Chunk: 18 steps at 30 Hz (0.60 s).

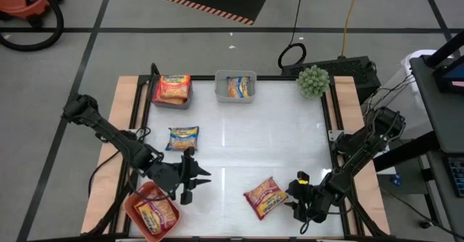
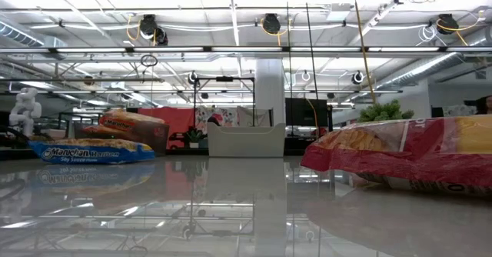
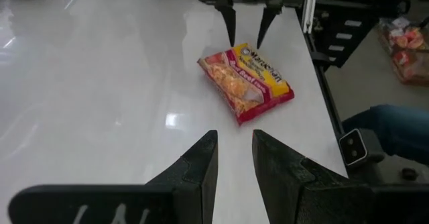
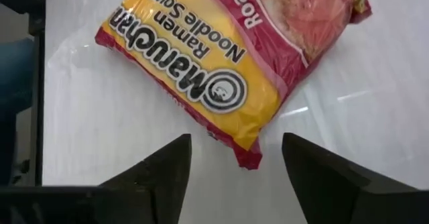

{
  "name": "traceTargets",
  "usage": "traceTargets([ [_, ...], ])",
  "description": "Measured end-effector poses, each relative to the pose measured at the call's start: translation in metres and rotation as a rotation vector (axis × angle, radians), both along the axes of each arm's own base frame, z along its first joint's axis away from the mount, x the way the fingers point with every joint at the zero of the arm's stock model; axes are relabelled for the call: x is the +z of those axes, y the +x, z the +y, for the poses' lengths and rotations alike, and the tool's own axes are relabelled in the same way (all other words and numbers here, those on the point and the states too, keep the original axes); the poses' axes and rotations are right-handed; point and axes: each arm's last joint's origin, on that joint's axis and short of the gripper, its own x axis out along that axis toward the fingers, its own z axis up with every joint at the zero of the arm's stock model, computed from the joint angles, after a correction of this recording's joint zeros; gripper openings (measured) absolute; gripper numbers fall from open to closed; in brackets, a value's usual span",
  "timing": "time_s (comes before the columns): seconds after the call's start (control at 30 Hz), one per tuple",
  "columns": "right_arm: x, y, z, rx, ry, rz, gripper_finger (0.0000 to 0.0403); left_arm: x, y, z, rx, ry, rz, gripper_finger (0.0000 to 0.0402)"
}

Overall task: Sort Maruchan noodles
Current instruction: Put the red noodle pack into the orange bin

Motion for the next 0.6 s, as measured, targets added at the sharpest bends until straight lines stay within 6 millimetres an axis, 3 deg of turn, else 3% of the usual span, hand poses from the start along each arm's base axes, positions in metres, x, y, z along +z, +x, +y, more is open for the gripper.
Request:
traceTargets([
  [0.2, 0.0, 0.004, -0.003, 0.066, -0.064, -0.009, 0.0178, -0.007, 0.005, -0.002, 0.002, 0.012, 0.012, 0.0097],
  [0.5, 0.0, 0.007, -0.005, 0.175, -0.139, -0.018, 0.0016, -0.007, 0.007, -0.001, 0.011, 0.006, 0.008, 0.0097],
  [0.6, 0.0, 0.011, -0.008, 0.201, -0.16, -0.013, 0.001, -0.007, 0.007, -0.001, 0.012, 0.004, 0.008, 0.0097],
])
